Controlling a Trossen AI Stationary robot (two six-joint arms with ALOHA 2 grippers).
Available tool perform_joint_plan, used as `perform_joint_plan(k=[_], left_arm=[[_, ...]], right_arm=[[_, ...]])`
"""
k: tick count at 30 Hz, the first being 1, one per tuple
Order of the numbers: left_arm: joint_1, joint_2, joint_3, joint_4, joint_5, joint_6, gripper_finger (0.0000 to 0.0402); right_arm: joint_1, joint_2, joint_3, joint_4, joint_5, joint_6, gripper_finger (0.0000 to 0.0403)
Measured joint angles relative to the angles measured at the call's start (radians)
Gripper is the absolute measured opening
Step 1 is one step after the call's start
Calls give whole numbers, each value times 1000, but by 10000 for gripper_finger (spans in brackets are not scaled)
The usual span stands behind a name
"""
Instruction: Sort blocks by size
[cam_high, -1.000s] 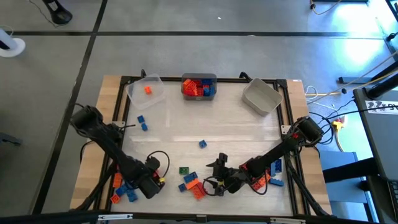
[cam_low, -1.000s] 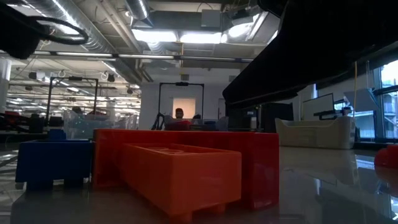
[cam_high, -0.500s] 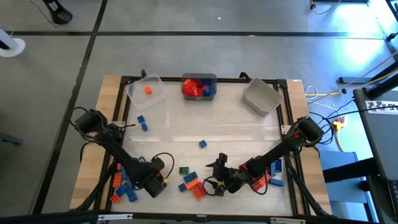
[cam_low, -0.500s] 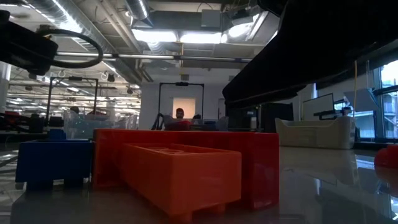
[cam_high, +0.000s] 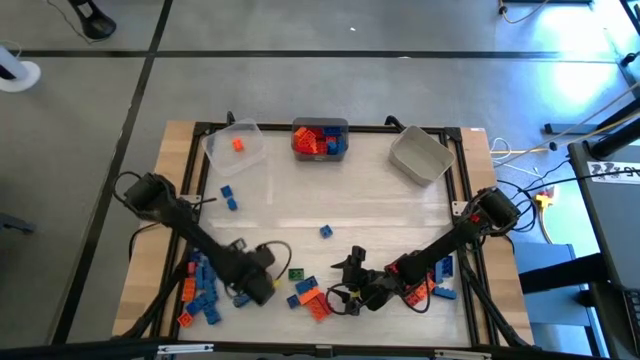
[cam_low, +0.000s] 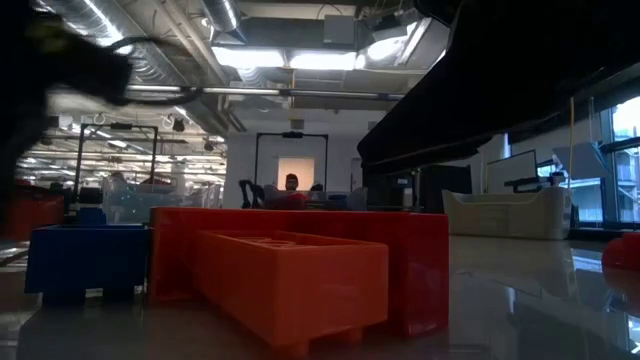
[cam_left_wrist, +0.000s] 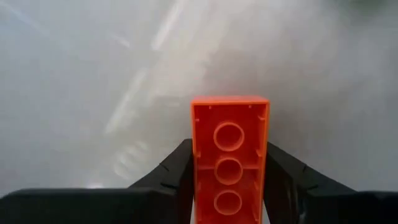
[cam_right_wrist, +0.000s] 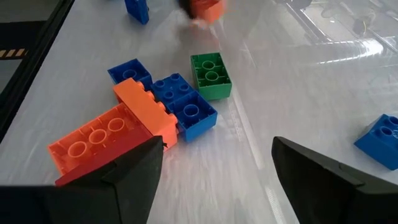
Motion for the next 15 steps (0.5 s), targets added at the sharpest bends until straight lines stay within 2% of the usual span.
perform_joint_plan(k=[6, 9, 15], left_arm=[[152, -103, 54, -60, -149, 253, 122], [264, -158, 64, 1, -218, 431, 123], [509, -195, 63, 240, -222, 820, 126]], right_arm=[[0, 0, 0, 0, 0, 0, 298], [0, 0, 0, 0, 0, 0, 298], [0, 0, 0, -1, 2, -7, 298]])
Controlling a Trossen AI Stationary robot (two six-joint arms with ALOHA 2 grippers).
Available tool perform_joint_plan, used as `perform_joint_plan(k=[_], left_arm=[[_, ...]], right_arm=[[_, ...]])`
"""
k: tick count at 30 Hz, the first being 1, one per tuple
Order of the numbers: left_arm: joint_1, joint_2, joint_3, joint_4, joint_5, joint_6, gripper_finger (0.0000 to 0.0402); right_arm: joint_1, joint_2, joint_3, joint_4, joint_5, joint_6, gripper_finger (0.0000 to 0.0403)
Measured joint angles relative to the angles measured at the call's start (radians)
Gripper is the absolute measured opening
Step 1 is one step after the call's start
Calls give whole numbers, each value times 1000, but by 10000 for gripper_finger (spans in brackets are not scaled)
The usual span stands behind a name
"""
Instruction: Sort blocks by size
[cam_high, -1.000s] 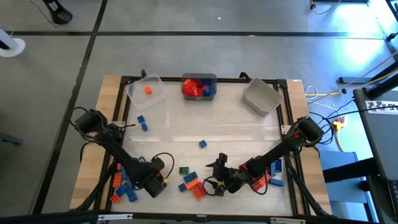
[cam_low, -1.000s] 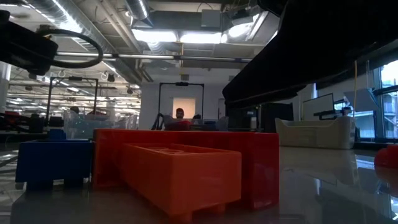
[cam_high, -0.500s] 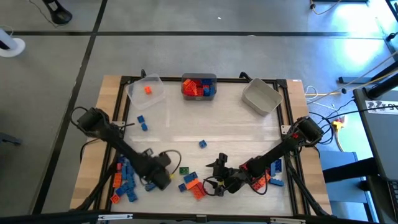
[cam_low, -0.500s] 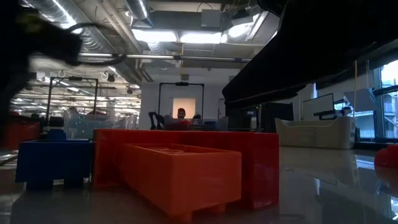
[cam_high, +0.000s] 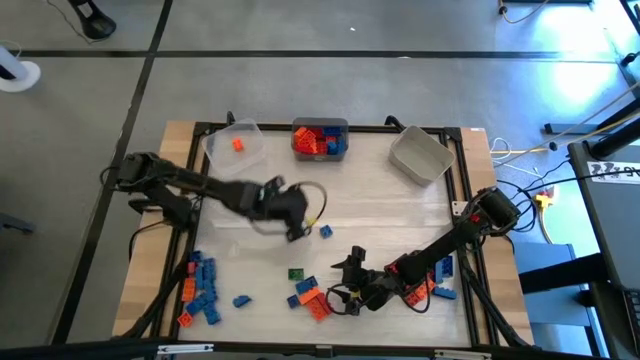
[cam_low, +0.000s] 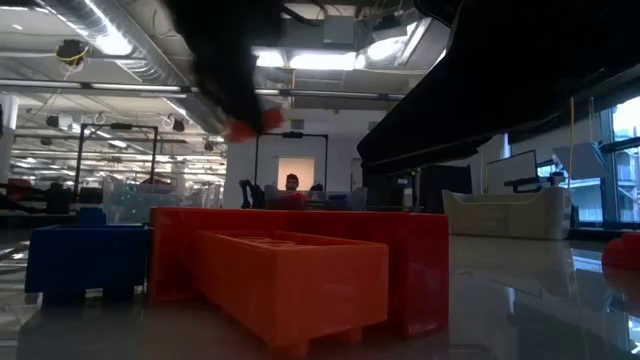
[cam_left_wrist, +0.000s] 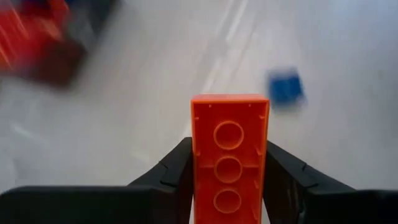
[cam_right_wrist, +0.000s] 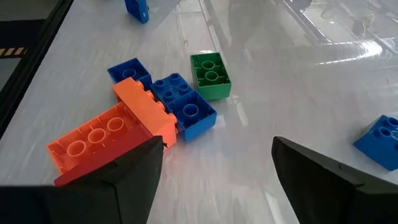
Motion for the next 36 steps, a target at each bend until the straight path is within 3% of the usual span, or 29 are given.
perform_joint_plan(k=[6, 11, 17, 26, 36], left_arm=[[228, 21, 0, 239, 35, 273, 127], [402, 44, 0, 371, 62, 378, 128], [559, 129, 0, 492, 173, 435, 128], [693, 217, 0, 621, 213, 482, 133], [724, 219, 0, 657, 252, 408, 199]], right_arm=[[0, 0, 0, -2, 10, 0, 298], [0, 0, 0, -9, 30, -5, 298], [-5, 0, 0, -9, 48, -30, 298], [-14, 0, 0, -17, 51, -34, 298], [-14, 0, 0, -16, 51, -55, 298]])
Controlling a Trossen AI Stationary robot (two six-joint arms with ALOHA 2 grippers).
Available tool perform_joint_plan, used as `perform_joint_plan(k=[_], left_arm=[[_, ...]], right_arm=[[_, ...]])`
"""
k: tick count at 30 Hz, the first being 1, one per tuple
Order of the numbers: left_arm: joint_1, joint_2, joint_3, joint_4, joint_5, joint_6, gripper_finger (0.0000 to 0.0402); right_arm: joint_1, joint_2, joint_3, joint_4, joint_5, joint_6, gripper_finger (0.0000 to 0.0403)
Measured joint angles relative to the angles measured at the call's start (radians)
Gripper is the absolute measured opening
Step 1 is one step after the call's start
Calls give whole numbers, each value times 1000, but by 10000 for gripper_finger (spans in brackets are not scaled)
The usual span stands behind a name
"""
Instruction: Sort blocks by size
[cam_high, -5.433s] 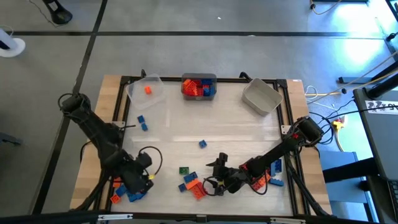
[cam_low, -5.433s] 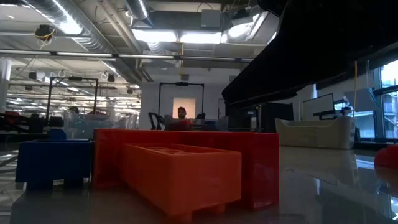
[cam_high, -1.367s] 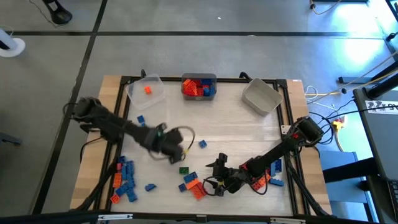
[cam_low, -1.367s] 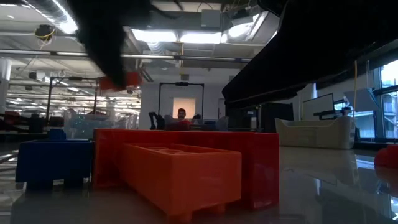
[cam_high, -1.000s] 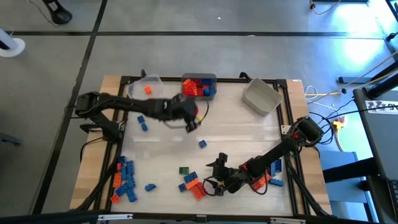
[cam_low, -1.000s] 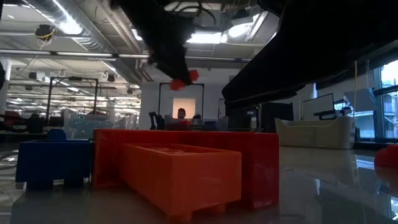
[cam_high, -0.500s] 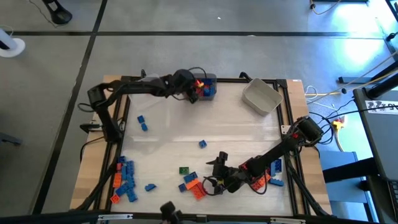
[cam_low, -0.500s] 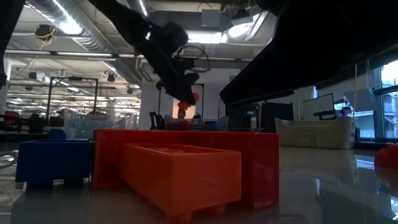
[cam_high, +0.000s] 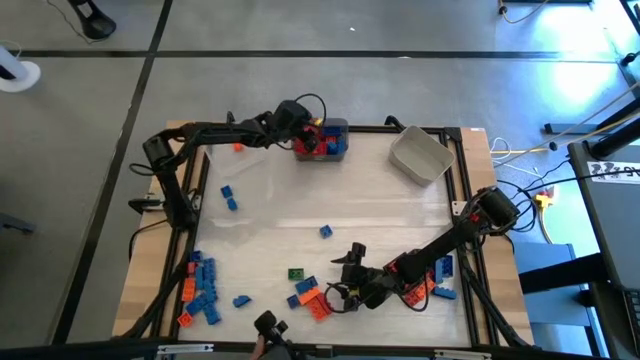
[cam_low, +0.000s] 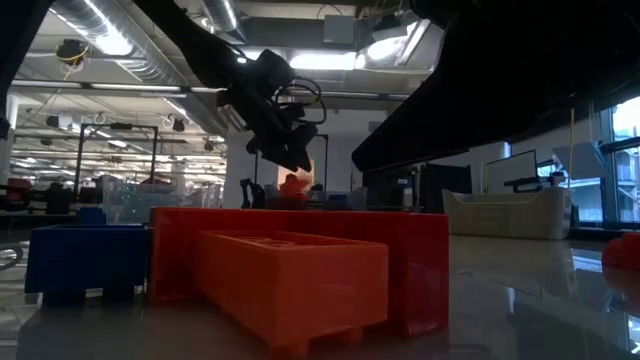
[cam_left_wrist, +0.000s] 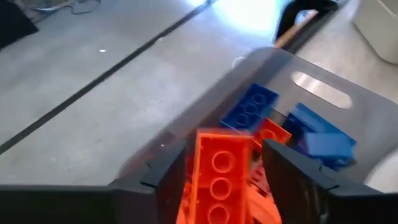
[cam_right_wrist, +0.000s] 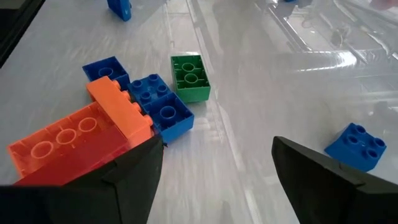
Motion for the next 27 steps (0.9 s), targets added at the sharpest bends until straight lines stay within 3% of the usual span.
perform_joint_plan(k=[6, 12, 17, 23, 27], left_arm=[[-31, -18, 0, -49, 12, 10, 223], [-142, -176, -19, -194, 7, 25, 219], [-332, -391, -131, -185, -11, -10, 214], [-631, -619, -345, -107, -131, -99, 214], [-832, -696, -513, -5, -218, -219, 214]], right_arm=[[0, 0, 0, 0, 0, 0, 298], [0, 0, 0, -18, -2, 0, 298], [0, 0, 0, -10, -74, 1, 298], [0, 0, 0, 20, -101, 2, 298], [0, 0, 1, 90, -120, -10, 298]])
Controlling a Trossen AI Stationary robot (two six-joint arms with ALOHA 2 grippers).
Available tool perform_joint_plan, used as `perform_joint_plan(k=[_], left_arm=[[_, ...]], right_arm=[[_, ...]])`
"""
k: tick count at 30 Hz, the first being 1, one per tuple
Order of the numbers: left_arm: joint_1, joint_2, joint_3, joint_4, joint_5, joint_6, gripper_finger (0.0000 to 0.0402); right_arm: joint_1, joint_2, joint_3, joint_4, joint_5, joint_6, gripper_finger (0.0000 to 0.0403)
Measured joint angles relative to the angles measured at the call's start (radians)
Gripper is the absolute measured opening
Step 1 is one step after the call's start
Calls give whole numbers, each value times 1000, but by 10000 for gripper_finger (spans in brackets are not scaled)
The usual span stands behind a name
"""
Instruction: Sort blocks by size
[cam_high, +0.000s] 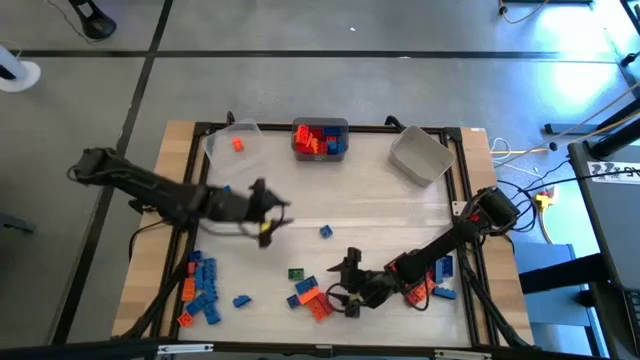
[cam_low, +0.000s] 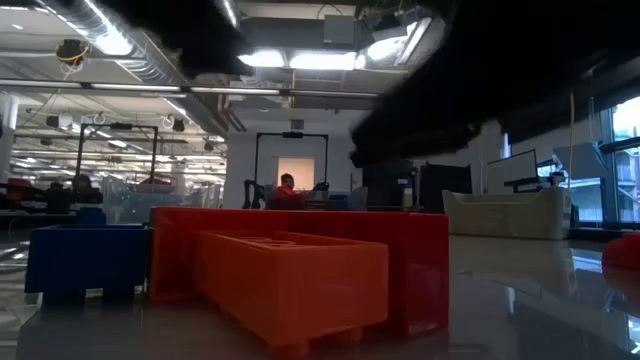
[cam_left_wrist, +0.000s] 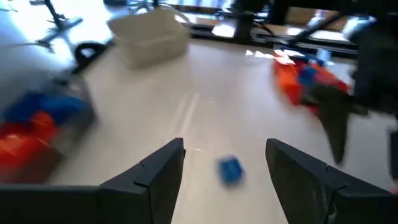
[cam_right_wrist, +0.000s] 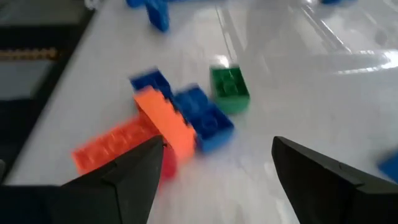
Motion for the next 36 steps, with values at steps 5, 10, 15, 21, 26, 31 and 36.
perform_joint_plan(k=[5, 10, 15, 21, 26, 31, 36], left_arm=[[-218, 12, -197, 234, -164, -139, 214], [-372, 101, -329, 502, -304, -223, 214], [-453, 244, -357, 685, -372, -231, 214], [-487, 409, -355, 842, -445, -236, 214], [-487, 490, -342, 868, -460, -254, 214], [-486, 509, -343, 864, -461, -272, 214], [-486, 508, -343, 866, -462, -265, 214]], right_arm=[[0, 0, 66, 20, -153, -18, 298], [0, 9, 162, -51, -260, -19, 298], [-1, 66, 320, -252, -314, -18, 298], [-41, 151, 481, -545, -345, 38, 298], [-38, 171, 494, -588, -280, 51, 298], [-38, 206, 495, -664, -243, 117, 298], [-39, 231, 497, -687, -226, 167, 298]])
